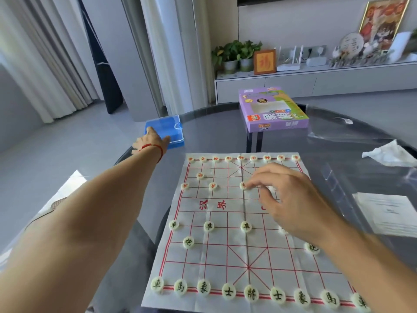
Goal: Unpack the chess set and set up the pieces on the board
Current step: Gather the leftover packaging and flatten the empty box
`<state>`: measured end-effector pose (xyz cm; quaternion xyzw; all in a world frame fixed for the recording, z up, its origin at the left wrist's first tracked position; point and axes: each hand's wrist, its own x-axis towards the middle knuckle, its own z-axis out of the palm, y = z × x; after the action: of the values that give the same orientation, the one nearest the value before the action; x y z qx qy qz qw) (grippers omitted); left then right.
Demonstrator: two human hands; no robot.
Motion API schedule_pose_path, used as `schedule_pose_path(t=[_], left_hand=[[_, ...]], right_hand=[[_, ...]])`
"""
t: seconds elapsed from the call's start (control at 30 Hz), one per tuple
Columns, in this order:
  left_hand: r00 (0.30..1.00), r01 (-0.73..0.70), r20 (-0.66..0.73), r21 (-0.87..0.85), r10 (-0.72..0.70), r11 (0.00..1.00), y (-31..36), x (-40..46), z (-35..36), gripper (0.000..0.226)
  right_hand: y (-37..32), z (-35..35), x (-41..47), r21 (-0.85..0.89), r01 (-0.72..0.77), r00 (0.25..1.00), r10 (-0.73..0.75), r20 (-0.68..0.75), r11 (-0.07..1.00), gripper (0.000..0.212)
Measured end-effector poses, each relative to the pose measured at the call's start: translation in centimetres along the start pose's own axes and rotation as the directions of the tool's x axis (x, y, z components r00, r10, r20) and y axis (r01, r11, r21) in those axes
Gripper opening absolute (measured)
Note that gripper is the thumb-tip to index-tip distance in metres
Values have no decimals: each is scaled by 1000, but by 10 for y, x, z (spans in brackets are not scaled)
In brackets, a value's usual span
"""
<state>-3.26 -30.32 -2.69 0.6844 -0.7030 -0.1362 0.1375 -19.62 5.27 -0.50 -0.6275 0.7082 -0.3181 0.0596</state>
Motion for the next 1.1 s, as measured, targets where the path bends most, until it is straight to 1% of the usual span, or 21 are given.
schedule_pose_path(t=[0.13,0.2,0.23,0.27,0.33,0.37,0.43,0.53,0.57,0.6,0.63,0.67,0.7,0.73,0.77,0.83,0.87,0.93,0.97,1.03,1.1], left_hand=[[984,163,99,-124,-151,979,-1,6,-28,82],[975,216,99,-214,-199,953,-11,3,-37,89],[971,238,88,-282,-222,929,-16,-1,-42,86],[967,256,85,-390,-242,884,-21,-6,-46,78],[966,243,81,-608,-245,756,-29,-22,-55,67],[971,214,71,-683,-228,699,-31,-32,-61,66],[990,119,49,-795,-133,595,-26,-62,-73,67],[997,46,63,-928,34,369,-9,-127,-91,63],[992,55,88,-950,92,308,-3,-152,-97,60],[981,73,117,-962,155,264,3,-176,-100,55],[964,92,145,-968,223,232,8,-197,-101,49],[941,112,174,-969,290,219,13,-217,-101,44],[918,128,198,-968,342,217,18,-236,-99,40],[896,138,218,-965,386,225,23,-253,-95,36],[871,143,235,-961,431,236,29,-269,-92,33],[832,134,259,-952,490,275,41,-298,-85,30],[821,125,272,-943,502,307,48,-310,-81,29],[801,84,287,-923,525,376,61,-328,-74,27],[779,64,302,-910,549,410,68,-337,-70,28],[719,32,350,-880,600,474,83,-353,-61,38],[676,41,402,-857,617,513,97,-366,-50,46]], right_hand=[[1,2,-3,-81,80,996,-82,-23,994,24],[-1,3,-4,-77,89,996,-91,-22,993,24],[-3,4,-5,-68,86,996,-88,-24,994,25],[-6,4,-5,-56,80,996,-82,-28,995,25],[-12,5,-5,-16,66,996,-67,-61,998,25],[-15,4,-5,11,55,995,-54,-82,998,25],[-21,1,-6,63,22,992,-13,-129,998,25],[-32,-7,-8,127,-29,979,54,-198,991,30],[-37,-11,-8,169,-70,970,107,-218,983,34],[-40,-16,-6,240,-139,956,193,-219,961,39],[-43,-20,-5,348,-215,938,293,-188,913,45],[-44,-24,-4,492,-267,918,375,-133,828,47],[-44,-27,-3,621,-283,904,420,-81,731,46],[-42,-28,-4,716,-272,891,448,-64,643,44],[-37,-30,-8,779,-254,869,489,-75,573,39],[-26,-36,-18,841,-228,796,591,-130,491,31],[-20,-42,-27,852,-219,760,631,-158,476,29],[-8,-58,-43,829,-228,703,675,-223,511,29],[-3,-67,-50,806,-256,674,696,-247,534,31],[10,-82,-63,748,-336,628,728,-275,572,37],[27,-94,-75,719,-396,604,752,-264,571,37]])
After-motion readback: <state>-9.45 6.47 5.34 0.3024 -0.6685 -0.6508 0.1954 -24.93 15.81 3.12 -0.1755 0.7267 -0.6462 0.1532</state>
